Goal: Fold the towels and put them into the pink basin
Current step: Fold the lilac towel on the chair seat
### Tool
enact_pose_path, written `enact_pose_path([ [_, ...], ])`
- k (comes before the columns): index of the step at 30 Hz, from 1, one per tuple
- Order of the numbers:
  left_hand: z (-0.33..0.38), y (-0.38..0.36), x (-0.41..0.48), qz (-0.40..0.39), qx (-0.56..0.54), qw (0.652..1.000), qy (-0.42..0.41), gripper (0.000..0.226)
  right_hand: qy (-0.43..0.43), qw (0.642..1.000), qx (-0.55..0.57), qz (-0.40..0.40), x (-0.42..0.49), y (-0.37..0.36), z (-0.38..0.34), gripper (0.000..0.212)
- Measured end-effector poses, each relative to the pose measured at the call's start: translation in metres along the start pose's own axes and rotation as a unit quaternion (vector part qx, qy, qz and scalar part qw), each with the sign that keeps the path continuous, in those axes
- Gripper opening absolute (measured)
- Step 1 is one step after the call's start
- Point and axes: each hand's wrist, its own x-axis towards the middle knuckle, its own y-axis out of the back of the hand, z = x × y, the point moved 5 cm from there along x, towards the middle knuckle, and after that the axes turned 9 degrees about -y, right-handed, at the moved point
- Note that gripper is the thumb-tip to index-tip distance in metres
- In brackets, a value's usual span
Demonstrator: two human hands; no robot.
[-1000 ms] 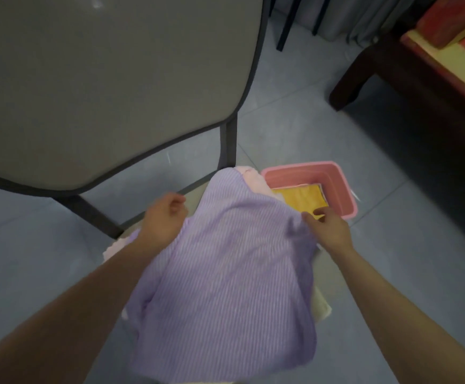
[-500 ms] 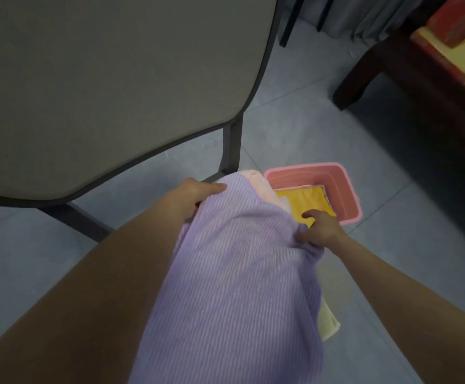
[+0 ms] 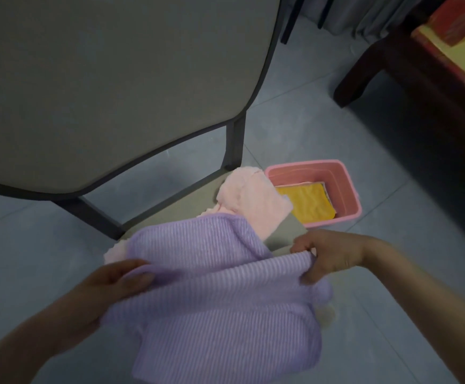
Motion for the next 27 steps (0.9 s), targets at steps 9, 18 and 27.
enact_pose_path([
  [9,-0.01,0.039,-0.017,0.171,0.23,0.949,-0.131,0.017,0.025,0.997,0.046,-0.06,0.019,-0.038,-0.023,0.032],
  [18,-0.031,0.041,0.09,0.135,0.413,0.898,-0.067,0.011,0.012,0.911,0.169,0.376,0.05,0.005,-0.018,0.015],
  [27,-0.011,0.042,0.106,0.01,0.531,0.847,-0.015,0.012,0.021,0.959,-0.019,0.283,0.092,0.006,-0.037,0.054],
])
